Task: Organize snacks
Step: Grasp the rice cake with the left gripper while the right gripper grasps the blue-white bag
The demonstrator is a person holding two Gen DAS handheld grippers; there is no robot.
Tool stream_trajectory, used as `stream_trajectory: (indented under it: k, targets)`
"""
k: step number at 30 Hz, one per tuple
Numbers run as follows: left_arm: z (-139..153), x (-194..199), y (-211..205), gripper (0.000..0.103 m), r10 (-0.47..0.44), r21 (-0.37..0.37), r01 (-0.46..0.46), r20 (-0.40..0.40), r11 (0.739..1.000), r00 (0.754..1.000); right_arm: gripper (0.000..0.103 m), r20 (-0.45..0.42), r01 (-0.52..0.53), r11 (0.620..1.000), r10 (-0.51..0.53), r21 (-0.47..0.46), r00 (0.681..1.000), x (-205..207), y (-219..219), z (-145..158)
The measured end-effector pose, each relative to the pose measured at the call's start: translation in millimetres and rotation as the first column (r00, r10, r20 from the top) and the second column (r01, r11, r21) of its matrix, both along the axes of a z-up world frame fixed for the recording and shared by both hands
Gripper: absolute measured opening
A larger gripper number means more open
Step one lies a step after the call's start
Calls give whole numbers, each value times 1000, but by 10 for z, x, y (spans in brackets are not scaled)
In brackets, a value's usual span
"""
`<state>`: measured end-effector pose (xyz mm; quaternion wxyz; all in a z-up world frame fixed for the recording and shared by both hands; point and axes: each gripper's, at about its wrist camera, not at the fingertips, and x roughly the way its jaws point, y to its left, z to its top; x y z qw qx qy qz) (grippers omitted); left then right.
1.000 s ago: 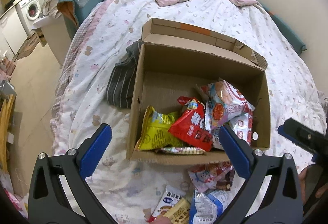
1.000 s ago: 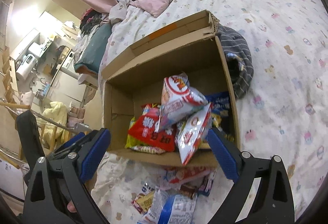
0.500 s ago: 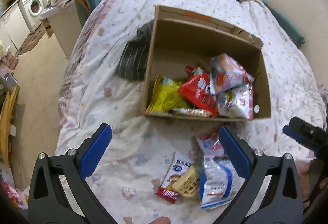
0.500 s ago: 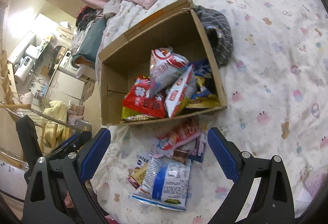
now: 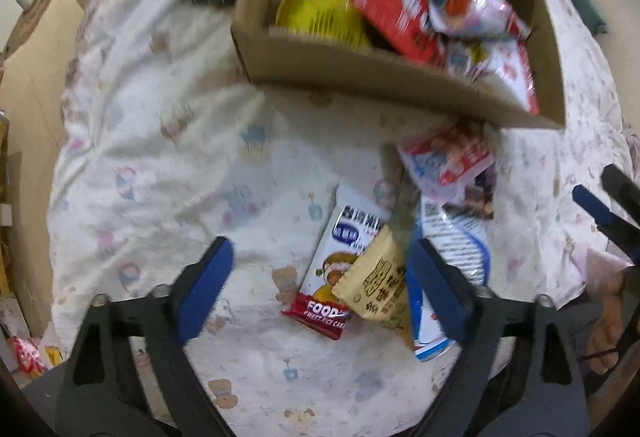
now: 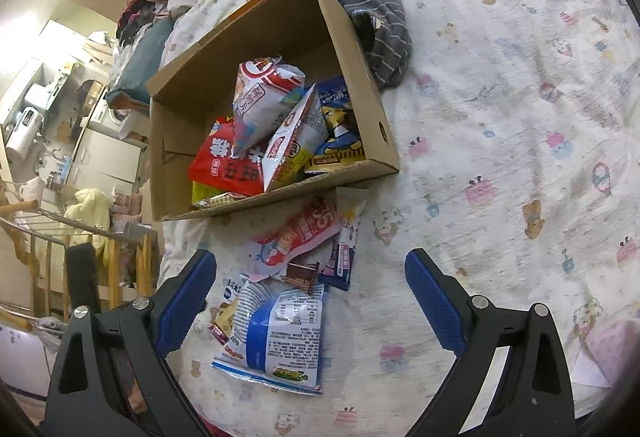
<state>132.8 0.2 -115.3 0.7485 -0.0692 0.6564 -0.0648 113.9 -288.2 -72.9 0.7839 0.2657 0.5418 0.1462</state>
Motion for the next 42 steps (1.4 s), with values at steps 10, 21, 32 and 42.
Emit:
stream_trajectory:
  k: [10,21,32,42]
  targets:
    - [-341,46,-227,70,-67,128,74,-61,989,996,98,1,-10,1000,10,-9,1000,-2,33,2]
    - [-496,-96,-521,46,-142,143,155,-101,977,985,98,0,-2,1000,2,3,1000,-12,-28,13]
    - [-206,-11,-301,30,-74,129,78,-38,989,997,98,-38,-64,995,67,70,997,-163,163,-39]
    - [67,-32,-11,30,-17,151,10,45,989,999,98,-202,-164,986,162,9,966,-317,698,-405]
